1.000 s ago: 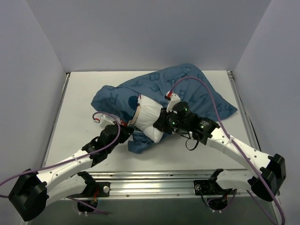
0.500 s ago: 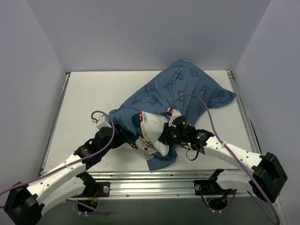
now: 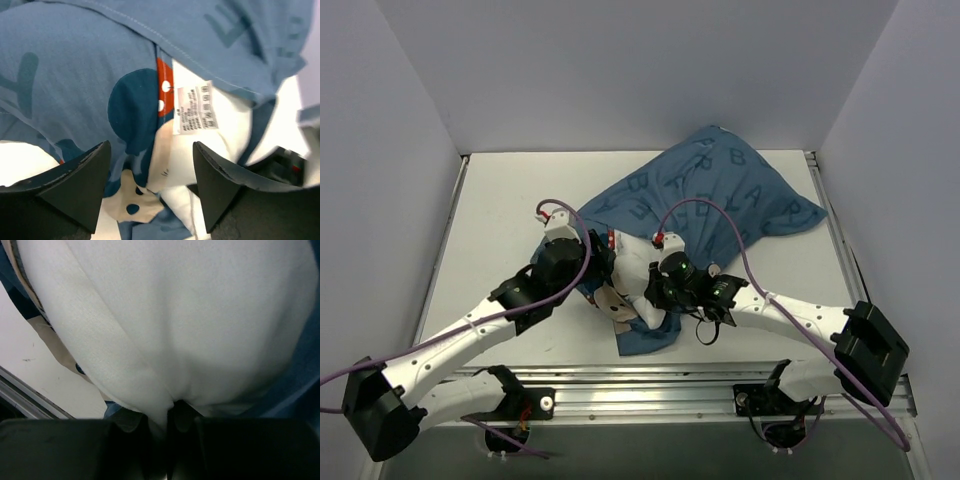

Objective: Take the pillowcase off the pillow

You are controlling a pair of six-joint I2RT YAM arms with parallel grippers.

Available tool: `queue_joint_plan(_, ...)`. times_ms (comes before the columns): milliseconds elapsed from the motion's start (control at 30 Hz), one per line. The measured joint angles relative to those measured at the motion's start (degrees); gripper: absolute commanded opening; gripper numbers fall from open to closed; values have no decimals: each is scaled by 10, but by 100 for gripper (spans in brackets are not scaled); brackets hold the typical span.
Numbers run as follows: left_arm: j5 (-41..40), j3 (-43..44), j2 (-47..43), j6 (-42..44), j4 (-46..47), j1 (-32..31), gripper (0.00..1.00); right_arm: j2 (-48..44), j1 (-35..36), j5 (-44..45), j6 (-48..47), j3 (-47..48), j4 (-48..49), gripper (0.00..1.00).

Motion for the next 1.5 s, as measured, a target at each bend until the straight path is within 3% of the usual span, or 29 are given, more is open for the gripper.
queue_joint_plan(167,-22,7,73,22,4,-2,64,2,10,22,-1,4,-1,0)
queue_joint_plan(267,-37,8,97,24,4,-2,49,2,12,25,-2,10,-5,0)
queue_joint_plan(300,-43,9,101,21,4,-2,37,2,13,26,-2,12,-6,0)
queue_joint_plan(400,-66,10,101,14,0,0,20,0,14,28,-3,20,-14,0)
queue_joint_plan(533,-95,-14,83,-14,-4,24,15,-28,13,26,-2,34,-30,0)
queue_joint_plan(867,-60,-73,56,-127,-11,157,12,-185,-56,-2,-7,123,-152,0)
queue_joint_plan(1200,29,-126,129,-169,96,211,18,-312,-65,-28,8,76,-223,0)
queue_joint_plan(1400,69,-169,182,-150,195,229,24,-297,-69,-134,7,-12,-185,0)
queue_joint_plan(1467,77,-174,184,-141,216,234,33,-270,-69,-158,3,-21,-177,1)
queue_joint_plan(1500,80,-174,181,-138,226,235,37,-257,-69,-167,-1,-22,-176,11)
